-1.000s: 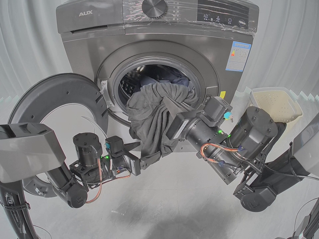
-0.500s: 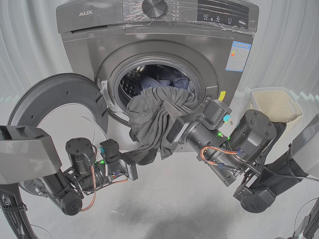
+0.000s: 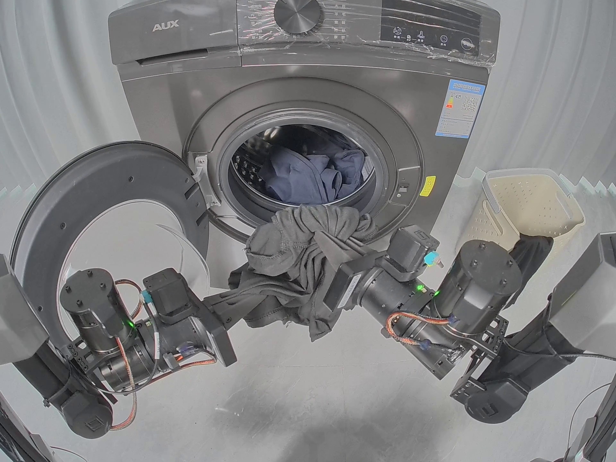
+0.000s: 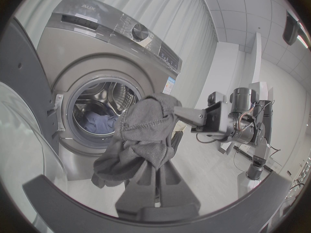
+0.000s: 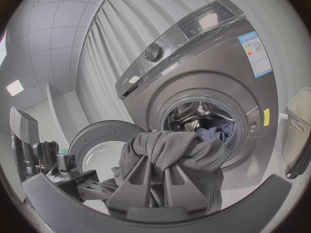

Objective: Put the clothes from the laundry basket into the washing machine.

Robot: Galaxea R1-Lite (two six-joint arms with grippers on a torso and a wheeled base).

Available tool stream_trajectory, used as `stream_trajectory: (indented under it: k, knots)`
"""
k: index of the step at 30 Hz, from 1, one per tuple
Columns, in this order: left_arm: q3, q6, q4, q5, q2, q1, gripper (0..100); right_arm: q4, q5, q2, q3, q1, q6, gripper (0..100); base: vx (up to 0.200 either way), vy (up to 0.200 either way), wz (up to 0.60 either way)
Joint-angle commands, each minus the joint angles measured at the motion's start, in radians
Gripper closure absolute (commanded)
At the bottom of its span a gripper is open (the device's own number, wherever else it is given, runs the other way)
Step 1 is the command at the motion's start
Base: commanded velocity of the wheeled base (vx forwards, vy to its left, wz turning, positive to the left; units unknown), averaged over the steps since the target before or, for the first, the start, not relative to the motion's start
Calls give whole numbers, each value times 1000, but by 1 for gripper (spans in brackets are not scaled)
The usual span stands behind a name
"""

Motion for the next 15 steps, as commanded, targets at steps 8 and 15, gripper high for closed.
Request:
stream_trajectory:
  k: [8,15]
  knots:
    - [-1,-6,-1,-2,-54,-14,100,2,0,44,10,6,1,0,0,0,0]
    - [-31,-15,-1,1,-86,-13,100,18,0,76,82,36,0,0,0,0,0]
